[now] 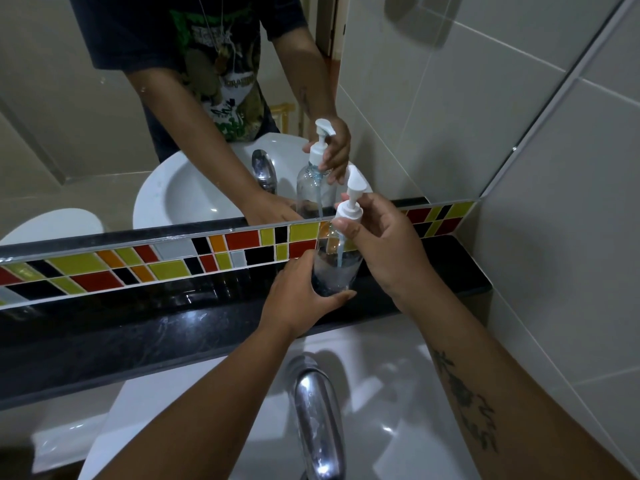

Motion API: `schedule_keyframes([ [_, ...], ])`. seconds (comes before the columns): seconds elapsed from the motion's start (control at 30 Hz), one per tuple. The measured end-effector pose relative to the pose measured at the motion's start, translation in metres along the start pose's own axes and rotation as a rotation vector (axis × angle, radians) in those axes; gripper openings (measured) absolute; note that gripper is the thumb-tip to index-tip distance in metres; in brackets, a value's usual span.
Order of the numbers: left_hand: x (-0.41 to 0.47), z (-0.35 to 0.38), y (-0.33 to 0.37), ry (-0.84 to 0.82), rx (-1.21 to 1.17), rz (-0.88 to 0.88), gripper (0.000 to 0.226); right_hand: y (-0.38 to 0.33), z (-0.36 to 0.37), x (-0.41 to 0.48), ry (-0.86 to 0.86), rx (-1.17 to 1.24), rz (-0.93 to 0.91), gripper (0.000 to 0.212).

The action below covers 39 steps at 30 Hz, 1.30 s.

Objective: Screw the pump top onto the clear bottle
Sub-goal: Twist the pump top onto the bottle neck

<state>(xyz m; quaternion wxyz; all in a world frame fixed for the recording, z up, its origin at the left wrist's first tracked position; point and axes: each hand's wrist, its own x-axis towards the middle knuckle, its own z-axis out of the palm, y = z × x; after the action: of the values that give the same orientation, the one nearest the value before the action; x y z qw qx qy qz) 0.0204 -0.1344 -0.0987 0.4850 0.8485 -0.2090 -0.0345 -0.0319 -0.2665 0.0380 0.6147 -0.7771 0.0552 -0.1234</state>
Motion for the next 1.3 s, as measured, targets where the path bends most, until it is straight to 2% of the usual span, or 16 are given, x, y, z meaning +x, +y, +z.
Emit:
schedule_keyframes([
  [0.1, -0.0004, -0.0004, 0.0006, 0.002, -0.012, -0.001, 0.075, -0.0007, 0.0065, 0.0031, 0.096, -0.03, 0.014, 0.032],
  [0.27, -0.0002, -0.0005, 0.0017, -0.004, -0.018, -0.007, 0.076, -0.0032, 0.011, 0.0035, 0.179, -0.031, 0.017, 0.047],
  [0.4, -0.0004, -0.0006, 0.0012, -0.007, -0.01, -0.024, 0.076, 0.0008, 0.0069, 0.0012, 0.081, 0.049, -0.002, 0.048],
  [0.5, -0.0011, -0.0012, 0.003, -0.005, -0.011, -0.019, 0.076, 0.0013, 0.004, -0.0015, -0.009, 0.036, -0.005, 0.033],
  [0.63, -0.0016, -0.0019, 0.0034, -0.007, -0.018, -0.018, 0.076, 0.0021, 0.0059, 0.0016, 0.054, 0.004, -0.004, 0.027],
  [0.87, -0.0012, -0.0021, 0.0044, -0.017, -0.038, -0.033, 0.078, -0.001, 0.0109, 0.0038, 0.137, -0.082, -0.005, 0.035],
  [1.13, -0.0041, -0.0047, 0.0095, -0.018, -0.08, -0.072, 0.096, -0.0031, 0.0048, -0.0002, 0.022, -0.032, 0.013, 0.028],
  [1.3, -0.0033, -0.0042, 0.0076, -0.018, -0.039, -0.059, 0.082, -0.0043, 0.0038, 0.0004, -0.012, -0.068, 0.001, 0.03],
])
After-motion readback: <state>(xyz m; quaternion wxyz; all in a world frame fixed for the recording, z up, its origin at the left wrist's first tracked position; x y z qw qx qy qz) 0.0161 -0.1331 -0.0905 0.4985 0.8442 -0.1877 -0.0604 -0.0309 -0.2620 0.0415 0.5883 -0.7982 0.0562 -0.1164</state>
